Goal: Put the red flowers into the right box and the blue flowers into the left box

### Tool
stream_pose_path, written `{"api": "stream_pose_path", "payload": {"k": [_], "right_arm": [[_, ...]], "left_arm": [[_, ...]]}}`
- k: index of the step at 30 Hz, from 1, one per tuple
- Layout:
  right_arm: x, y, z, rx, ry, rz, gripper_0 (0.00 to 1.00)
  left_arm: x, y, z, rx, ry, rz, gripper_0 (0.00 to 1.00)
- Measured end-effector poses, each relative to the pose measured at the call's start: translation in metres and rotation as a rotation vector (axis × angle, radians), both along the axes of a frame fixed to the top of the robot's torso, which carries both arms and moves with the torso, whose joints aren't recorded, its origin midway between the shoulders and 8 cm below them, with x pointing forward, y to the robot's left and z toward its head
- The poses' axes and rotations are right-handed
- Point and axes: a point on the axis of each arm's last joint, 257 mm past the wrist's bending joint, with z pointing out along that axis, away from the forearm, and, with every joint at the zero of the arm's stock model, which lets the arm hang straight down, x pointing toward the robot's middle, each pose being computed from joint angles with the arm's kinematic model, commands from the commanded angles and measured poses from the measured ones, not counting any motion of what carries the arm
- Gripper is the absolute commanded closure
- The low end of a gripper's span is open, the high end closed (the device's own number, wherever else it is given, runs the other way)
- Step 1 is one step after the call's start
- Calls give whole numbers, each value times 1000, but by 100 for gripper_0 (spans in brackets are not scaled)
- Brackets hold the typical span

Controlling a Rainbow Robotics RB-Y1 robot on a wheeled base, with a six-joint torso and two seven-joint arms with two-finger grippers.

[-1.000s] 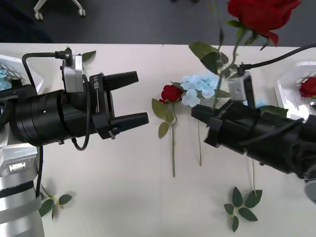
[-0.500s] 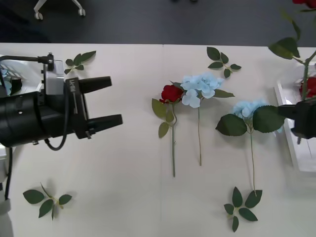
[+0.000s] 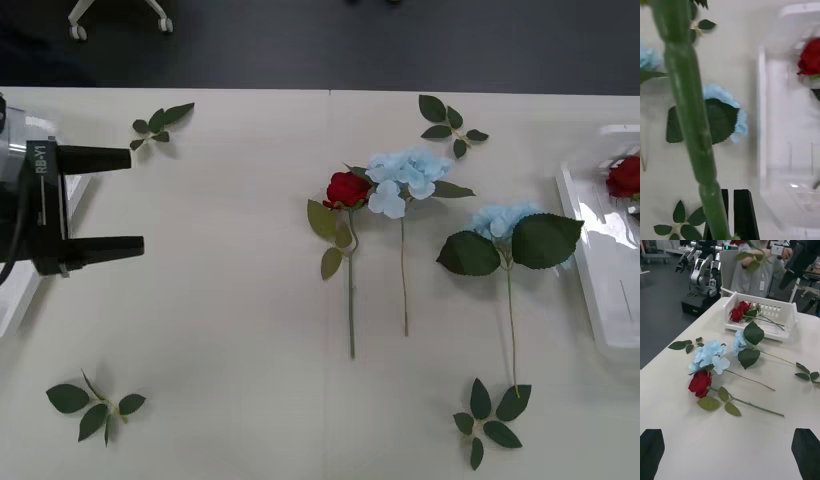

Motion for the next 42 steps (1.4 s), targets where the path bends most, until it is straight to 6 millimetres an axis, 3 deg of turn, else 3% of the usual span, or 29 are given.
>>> {"api": "stream_pose_path", "payload": {"k": [6, 11, 19, 22, 25, 30, 37, 38, 40, 41, 42], "right_arm": [[2, -60, -18, -62, 54, -168, 100], [-3, -108, -39, -198, 123, -281, 100], [5, -152, -65, -305, 141, -359, 100], [18, -171, -75, -321, 99, -382, 100], [21, -186, -97, -314, 103, -404, 100], [24, -198, -118, -327, 132, -422, 100], [30, -191, -120, -316, 133, -407, 100], [31, -189, -121, -309, 134, -404, 99], [31, -187, -122, -299, 134, -401, 74], [31, -187, -122, -298, 134, -400, 55], [31, -186, -122, -298, 135, -400, 46]], "left_arm": [[-12, 40, -4, 32, 14, 58, 0], [-21, 60, -11, 56, 35, 83, 0], [-25, 73, -31, 82, 86, 127, 0], [-23, 78, -39, 112, 100, 150, 0], [-24, 80, -44, 150, 101, 155, 0], [-24, 76, -49, 185, 99, 153, 0], [-25, 66, -57, 215, 107, 127, 0], [-25, 66, -57, 215, 107, 127, 0], [-25, 66, -57, 215, 107, 127, 0], [-25, 66, -57, 215, 107, 127, 0], [-25, 66, -57, 215, 107, 127, 0]]}}
